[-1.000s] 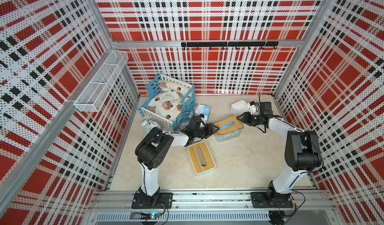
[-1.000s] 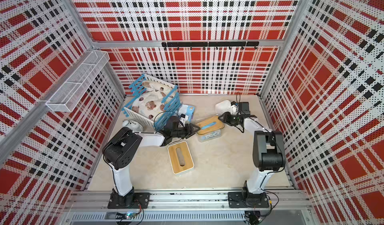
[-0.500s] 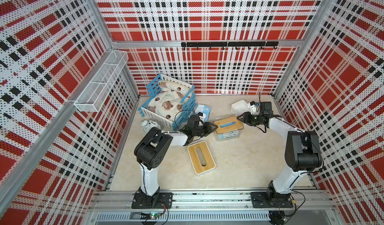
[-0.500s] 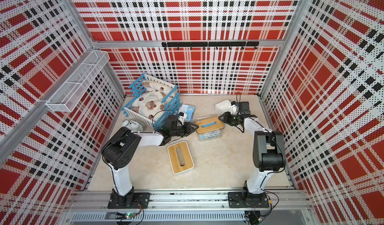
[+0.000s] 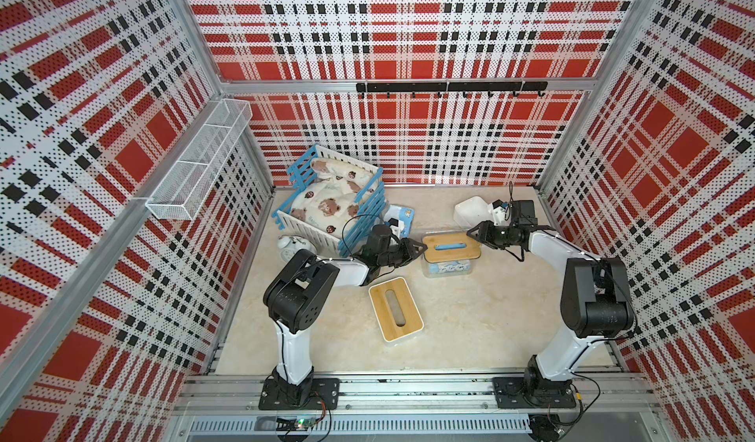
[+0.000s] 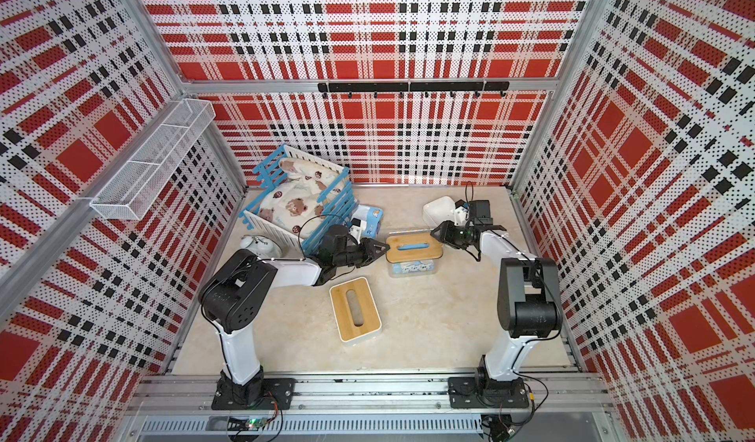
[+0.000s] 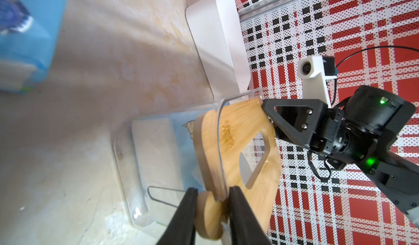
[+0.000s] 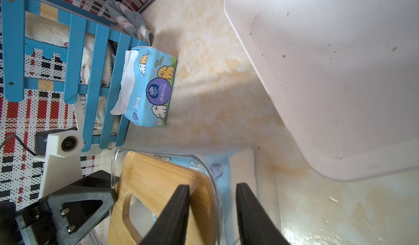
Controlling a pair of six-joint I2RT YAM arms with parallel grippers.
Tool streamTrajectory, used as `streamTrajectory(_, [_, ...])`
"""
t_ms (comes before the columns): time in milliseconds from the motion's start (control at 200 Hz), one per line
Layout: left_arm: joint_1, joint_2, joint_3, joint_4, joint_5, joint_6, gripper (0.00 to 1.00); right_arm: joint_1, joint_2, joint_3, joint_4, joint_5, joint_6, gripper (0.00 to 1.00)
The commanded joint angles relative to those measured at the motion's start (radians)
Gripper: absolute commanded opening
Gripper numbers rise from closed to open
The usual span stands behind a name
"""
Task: Put the tissue paper into the tissue box
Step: Close the box lid on the tissue box.
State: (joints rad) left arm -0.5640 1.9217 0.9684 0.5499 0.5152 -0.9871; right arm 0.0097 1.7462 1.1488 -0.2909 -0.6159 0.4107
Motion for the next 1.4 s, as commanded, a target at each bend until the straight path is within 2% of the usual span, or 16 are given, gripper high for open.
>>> streamTrajectory(0, [-0.004,0.027,-0.034,-0.044,-0.005,0.059,0.23,-0.005,-0.031,-0.001,-0.019,-0.004,-0.013,0.42])
streamTrajectory(476, [0.000,0.039,-0.040,-0.054,-0.037,0.080,0.18,-0.024,-0.083,-0.046,-0.039,-0.005,-0.018,0.49])
streamTrajectory(701, [0.000,0.045,-0.031,-0.068,-0.040,0.085,0.18,-0.027,-0.109,-0.066,-0.070,0.056,-0.039,0.51])
streamTrajectory(877, [0.002,0.047,-0.027,-0.079,-0.049,0.089,0.18,-0.027,-0.109,-0.083,-0.059,0.030,-0.037,0.52])
streamTrajectory(1207, [-0.007,0.053,-0.012,-0.104,-0.065,0.099,0.18,-0.022,-0.103,-0.127,0.000,-0.037,0.000,0.40])
streamTrajectory(1398, [-0.017,0.062,-0.001,-0.129,-0.090,0.116,0.18,-0.011,-0.105,-0.147,0.027,-0.058,0.022,0.38])
